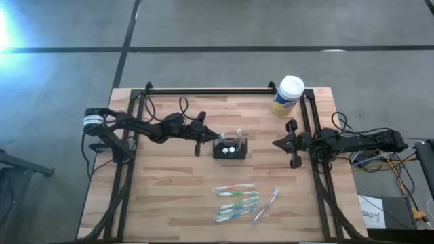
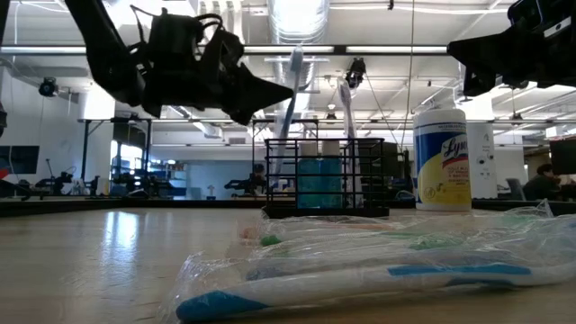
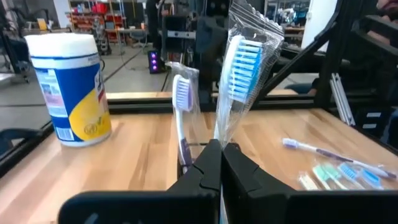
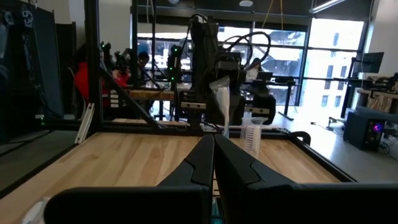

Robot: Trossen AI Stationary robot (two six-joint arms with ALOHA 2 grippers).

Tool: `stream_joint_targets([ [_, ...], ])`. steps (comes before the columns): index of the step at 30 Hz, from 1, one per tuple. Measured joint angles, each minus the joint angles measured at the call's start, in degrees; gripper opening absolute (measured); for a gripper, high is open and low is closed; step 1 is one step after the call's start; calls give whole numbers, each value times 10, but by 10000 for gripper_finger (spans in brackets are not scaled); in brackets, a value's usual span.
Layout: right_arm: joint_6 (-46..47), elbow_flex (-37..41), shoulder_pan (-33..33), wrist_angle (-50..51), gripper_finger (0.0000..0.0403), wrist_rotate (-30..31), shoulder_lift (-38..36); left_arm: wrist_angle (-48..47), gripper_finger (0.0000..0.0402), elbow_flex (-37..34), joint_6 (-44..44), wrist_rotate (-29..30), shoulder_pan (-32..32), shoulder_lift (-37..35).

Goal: Pick & Place toothbrushing station
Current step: Put the left blue toothbrush into the wire organizer

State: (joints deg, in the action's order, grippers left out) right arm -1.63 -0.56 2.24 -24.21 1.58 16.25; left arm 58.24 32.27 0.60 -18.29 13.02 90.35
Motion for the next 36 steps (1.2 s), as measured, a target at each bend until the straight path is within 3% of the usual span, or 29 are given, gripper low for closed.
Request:
stream_joint_targets([
  [5,1,0,0,0,8,0,0,41,0,-33,4,6,0,0],
  [28,-3,0,0,-2,8,0,0,18,0,-32,21,33,0,2],
  [36,-5,0,0,-5,8,1,0,33,0,-3,2,30,0,70],
])
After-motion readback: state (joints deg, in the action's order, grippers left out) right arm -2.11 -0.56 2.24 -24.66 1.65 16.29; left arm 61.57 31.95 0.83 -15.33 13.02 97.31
